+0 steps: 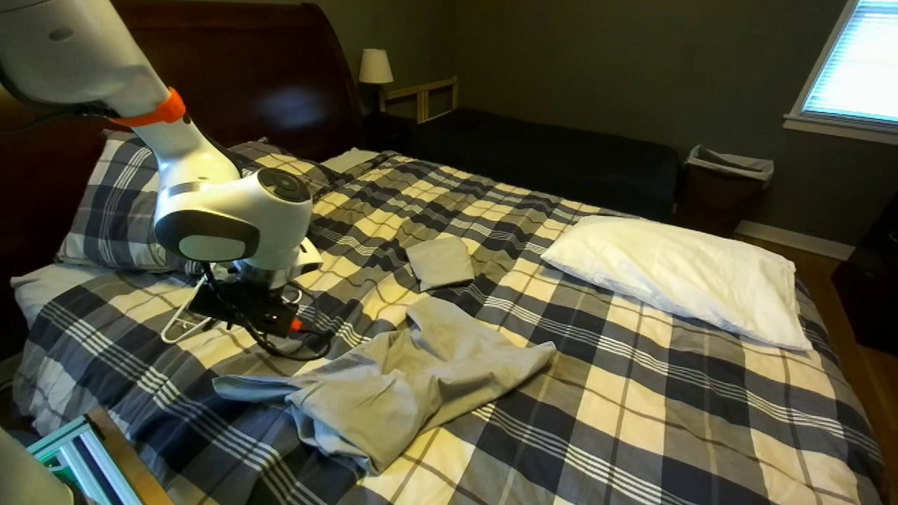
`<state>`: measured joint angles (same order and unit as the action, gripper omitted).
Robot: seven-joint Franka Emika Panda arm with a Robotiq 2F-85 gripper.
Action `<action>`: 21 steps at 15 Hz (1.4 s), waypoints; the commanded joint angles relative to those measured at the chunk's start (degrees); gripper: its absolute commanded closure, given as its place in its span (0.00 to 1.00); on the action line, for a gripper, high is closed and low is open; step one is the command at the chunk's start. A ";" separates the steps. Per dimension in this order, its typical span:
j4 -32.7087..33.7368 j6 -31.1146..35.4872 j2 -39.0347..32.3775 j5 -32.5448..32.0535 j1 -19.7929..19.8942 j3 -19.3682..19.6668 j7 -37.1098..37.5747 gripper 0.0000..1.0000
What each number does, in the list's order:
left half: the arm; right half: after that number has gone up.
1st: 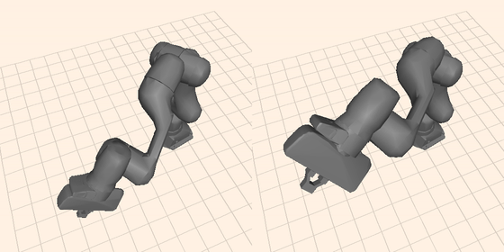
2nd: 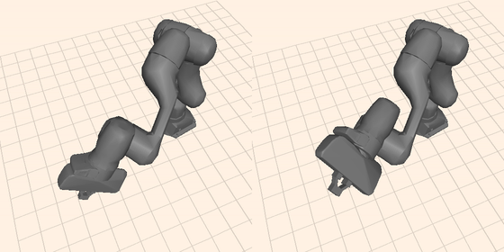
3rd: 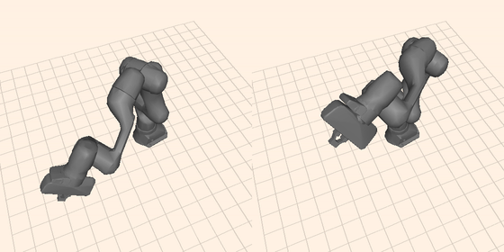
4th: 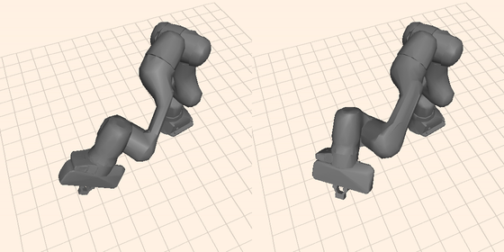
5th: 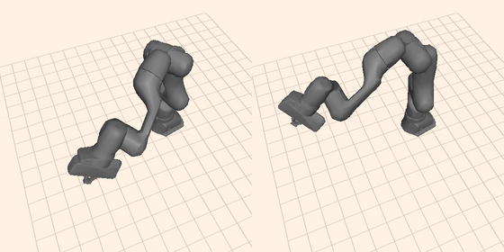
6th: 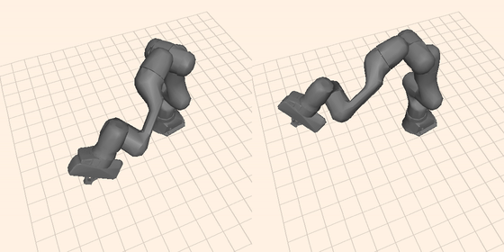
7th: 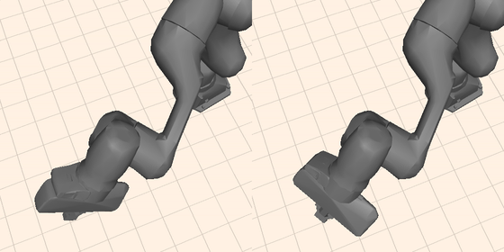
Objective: Unfold the pillowcase
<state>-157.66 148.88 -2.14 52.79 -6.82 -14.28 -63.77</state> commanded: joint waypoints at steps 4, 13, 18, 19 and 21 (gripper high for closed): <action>-0.20 19.45 -2.67 -5.58 0.91 5.23 10.57 0.00; -0.23 46.05 -17.89 -0.33 -6.02 17.29 19.90 0.00; -0.34 44.43 -19.59 3.78 -8.33 20.80 18.09 0.00; -0.18 44.43 -19.74 3.76 -8.30 20.63 18.10 0.00; 0.60 43.14 -19.51 4.10 -8.26 20.62 18.45 0.00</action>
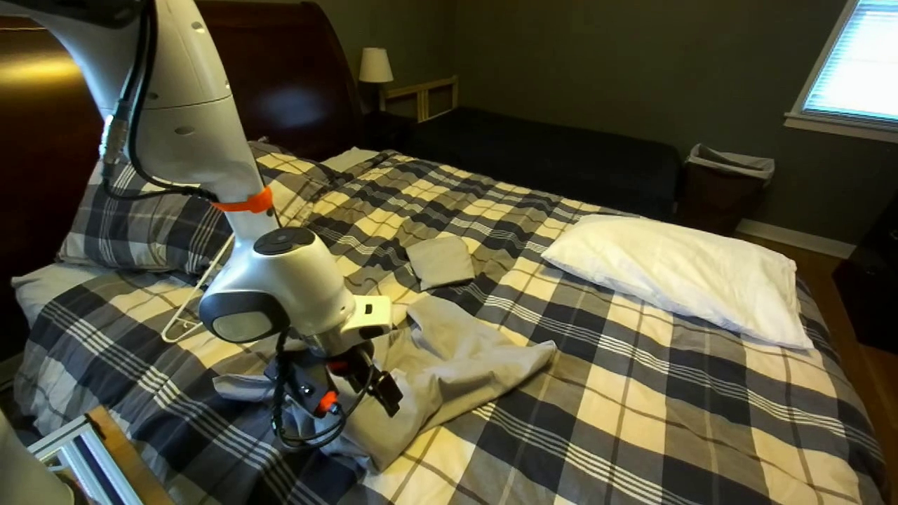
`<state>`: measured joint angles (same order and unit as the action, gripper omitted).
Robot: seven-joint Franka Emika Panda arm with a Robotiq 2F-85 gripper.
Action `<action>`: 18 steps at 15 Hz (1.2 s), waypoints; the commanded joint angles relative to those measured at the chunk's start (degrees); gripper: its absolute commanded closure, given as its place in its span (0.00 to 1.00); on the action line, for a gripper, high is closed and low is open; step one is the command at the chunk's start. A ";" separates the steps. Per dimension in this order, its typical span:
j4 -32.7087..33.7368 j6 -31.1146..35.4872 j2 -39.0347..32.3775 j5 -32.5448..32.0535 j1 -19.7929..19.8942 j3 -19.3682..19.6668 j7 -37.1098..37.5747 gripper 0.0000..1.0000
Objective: Unfold the pillowcase
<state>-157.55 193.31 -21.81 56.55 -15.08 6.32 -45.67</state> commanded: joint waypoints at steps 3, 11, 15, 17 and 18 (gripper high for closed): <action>3.31 -12.49 2.45 -0.02 0.81 0.41 0.57 0.00; 12.12 -21.14 -1.37 -10.65 -3.81 5.93 29.16 0.00; 13.21 -19.17 -8.04 -17.46 -14.94 17.35 43.84 0.00; 14.42 -23.16 -10.16 -19.01 -19.00 21.79 48.08 0.00; 14.87 -25.94 -9.61 -19.39 -18.90 21.95 47.69 0.00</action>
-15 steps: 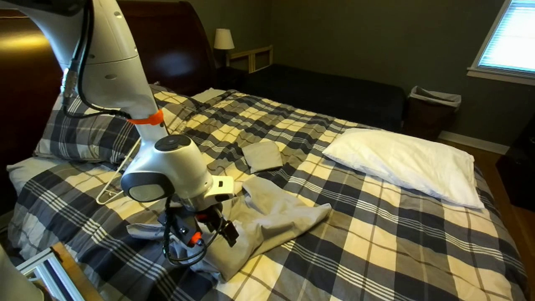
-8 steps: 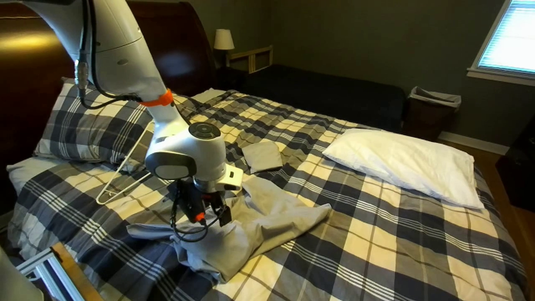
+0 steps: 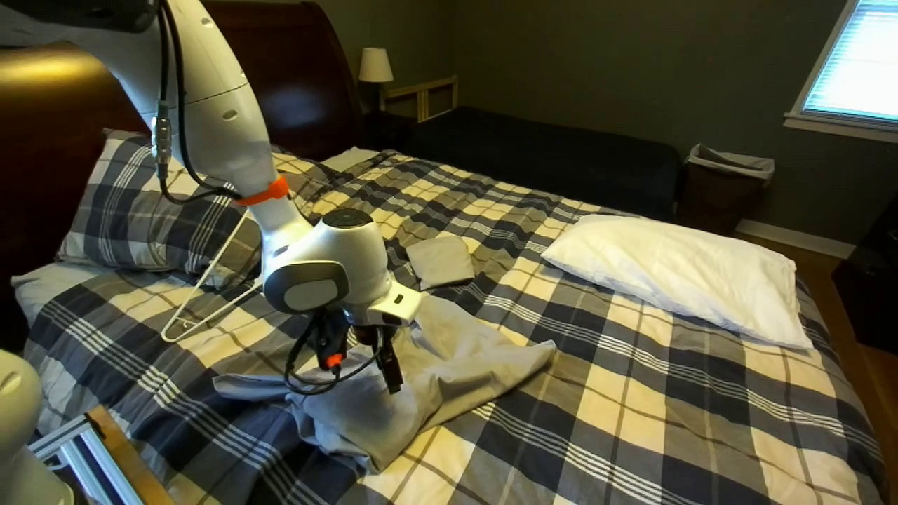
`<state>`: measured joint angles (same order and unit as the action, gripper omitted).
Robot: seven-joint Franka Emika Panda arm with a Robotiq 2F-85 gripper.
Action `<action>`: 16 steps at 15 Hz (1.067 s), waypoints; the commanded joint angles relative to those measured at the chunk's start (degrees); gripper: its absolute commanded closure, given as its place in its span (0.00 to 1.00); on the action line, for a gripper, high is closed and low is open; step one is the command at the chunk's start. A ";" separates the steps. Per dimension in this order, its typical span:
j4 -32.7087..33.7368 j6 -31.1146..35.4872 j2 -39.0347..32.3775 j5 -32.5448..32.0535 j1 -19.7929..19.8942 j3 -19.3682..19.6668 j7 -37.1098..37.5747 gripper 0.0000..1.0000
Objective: Unfold the pillowcase
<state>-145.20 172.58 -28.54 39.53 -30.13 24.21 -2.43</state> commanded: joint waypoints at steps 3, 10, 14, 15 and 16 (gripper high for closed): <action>-0.19 1.03 -0.23 -14.66 4.82 -3.35 12.33 0.00; 4.44 -8.81 -1.71 -24.76 12.17 -9.12 23.11 0.35; 4.11 -10.31 -0.83 -27.76 13.10 -9.87 26.49 0.65; 3.74 -10.27 -0.61 -28.62 12.94 -9.37 27.19 0.73; 3.18 -10.00 -0.37 -29.36 12.77 -8.88 27.73 0.81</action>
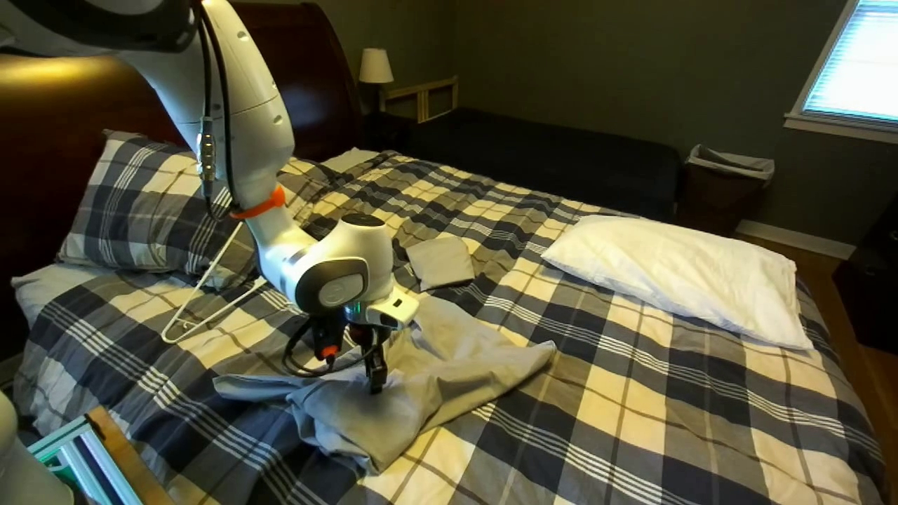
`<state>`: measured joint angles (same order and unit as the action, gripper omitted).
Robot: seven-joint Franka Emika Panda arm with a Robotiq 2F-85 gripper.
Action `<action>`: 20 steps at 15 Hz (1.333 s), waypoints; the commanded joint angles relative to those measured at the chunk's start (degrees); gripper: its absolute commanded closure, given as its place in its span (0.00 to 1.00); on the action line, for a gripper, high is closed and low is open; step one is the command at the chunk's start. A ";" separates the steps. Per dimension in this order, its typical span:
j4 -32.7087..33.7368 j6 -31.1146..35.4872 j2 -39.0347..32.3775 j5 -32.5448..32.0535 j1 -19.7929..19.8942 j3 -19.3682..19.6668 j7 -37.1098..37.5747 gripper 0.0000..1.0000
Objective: Unfold the pillowcase
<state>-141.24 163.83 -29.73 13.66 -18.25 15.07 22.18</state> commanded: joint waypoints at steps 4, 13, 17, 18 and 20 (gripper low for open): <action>-5.89 0.71 3.83 -8.31 -0.83 5.20 4.67 1.00; -16.83 6.69 13.30 -16.14 -2.03 20.66 3.53 1.00; -16.19 6.47 15.14 -17.91 -2.44 24.44 2.88 1.00; -18.76 8.32 15.64 -19.86 -5.67 28.84 4.85 1.00; -16.10 7.39 13.13 -21.14 -7.07 32.43 6.74 1.00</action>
<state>-157.34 170.82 -16.01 -4.02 -21.88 41.21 25.59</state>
